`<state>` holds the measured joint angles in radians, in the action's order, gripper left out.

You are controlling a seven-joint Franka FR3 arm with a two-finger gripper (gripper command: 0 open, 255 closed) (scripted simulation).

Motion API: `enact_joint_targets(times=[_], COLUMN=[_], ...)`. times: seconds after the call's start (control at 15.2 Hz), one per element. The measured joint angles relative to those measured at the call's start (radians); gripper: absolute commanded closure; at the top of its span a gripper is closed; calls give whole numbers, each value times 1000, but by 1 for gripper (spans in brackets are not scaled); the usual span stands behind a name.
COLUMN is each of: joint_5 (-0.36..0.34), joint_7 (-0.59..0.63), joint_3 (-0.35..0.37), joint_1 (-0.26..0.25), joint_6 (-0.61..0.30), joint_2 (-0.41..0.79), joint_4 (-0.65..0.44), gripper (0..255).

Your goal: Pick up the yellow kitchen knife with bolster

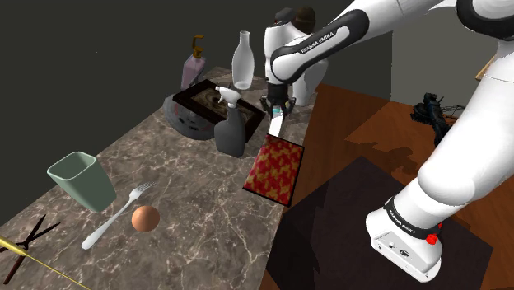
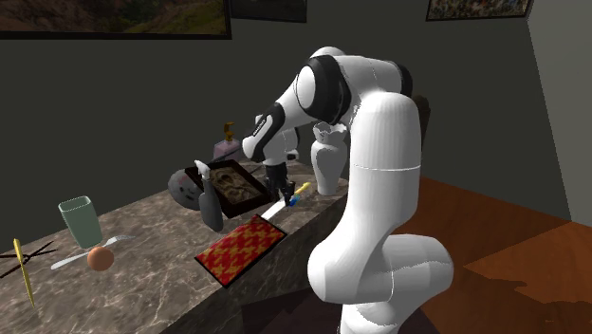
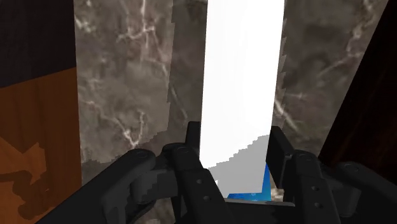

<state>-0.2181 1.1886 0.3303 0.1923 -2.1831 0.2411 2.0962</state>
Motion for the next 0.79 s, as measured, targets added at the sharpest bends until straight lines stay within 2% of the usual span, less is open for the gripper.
enact_joint_targets(times=[0.79], joint_5=[49], joint_7=[-42], joint_3=[12], joint_1=[8], joint_6=[133], joint_2=[-89], joint_4=[-52], gripper=[255])
